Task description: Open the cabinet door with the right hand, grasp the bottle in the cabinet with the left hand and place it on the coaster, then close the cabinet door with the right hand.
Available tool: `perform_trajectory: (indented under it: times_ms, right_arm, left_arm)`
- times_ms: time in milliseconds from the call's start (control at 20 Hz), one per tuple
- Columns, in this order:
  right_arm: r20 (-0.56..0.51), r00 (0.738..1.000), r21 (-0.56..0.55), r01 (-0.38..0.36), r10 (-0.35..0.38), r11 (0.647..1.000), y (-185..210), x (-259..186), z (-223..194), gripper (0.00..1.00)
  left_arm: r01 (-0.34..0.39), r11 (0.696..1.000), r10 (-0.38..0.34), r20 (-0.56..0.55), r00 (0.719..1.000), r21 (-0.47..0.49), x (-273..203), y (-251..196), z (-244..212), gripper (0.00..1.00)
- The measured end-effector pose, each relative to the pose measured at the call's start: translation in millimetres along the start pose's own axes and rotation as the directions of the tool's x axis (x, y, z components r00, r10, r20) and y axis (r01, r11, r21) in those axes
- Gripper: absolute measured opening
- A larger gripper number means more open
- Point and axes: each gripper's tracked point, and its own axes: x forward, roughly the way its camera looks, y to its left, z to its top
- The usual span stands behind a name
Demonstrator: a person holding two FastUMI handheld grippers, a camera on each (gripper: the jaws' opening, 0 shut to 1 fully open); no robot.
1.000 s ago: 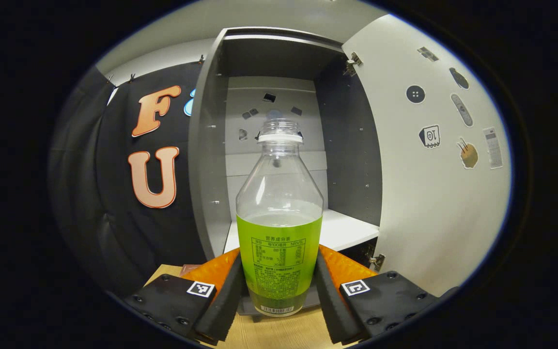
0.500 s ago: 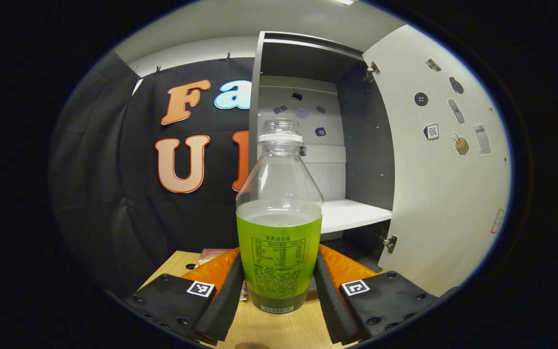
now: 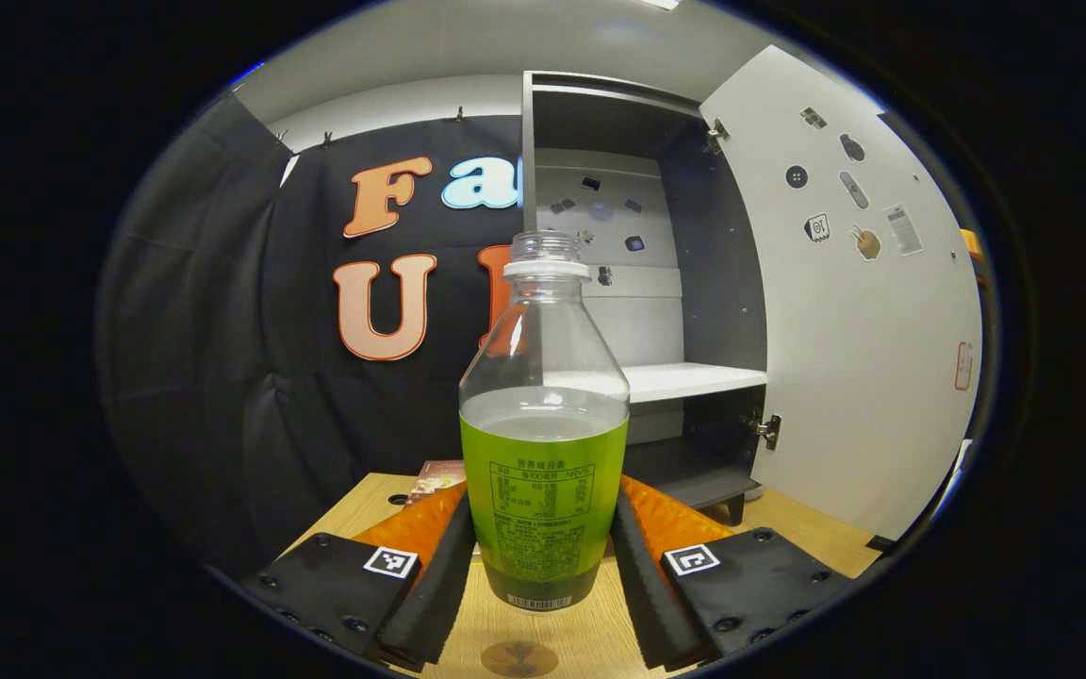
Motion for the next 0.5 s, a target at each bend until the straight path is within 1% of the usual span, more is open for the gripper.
perform_trajectory:
  times_ms: [150,200,250,350,500]
  right_arm:
    - [-0.021,1.0,0.018,0.003,-0.002,1.0,-5.9,3.2,-7.4,0.75]
    - [-0.014,1.0,0.027,0.0,0.0,1.0,-5.4,2.1,-5.6,0.8]
    - [-0.013,1.0,0.032,0.001,-0.001,0.999,-6.7,1.2,-5.1,0.75]
    - [-0.009,1.0,0.031,0.005,-0.005,1.0,-8.9,0.1,-4.7,0.75]
    - [-0.009,1.0,0.022,0.006,-0.006,1.0,-9.9,-0.4,-4.0,0.75]
  left_arm:
    - [-0.002,1.0,0.002,0.003,1.0,-0.027,-9.4,6.5,-16.6,0.8]
    - [0.002,0.999,-0.002,0.005,1.0,-0.037,-11.2,7.9,-23.2,0.8]
    - [0.005,0.999,-0.005,0.003,1.0,-0.046,-13.1,8.3,-32.2,0.8]
    - [0.011,0.998,-0.011,-0.001,1.0,-0.061,-16.1,9.2,-50.1,0.82]
    - [0.016,0.998,-0.018,-0.021,1.0,-0.061,-17.2,10.3,-78.9,0.8]
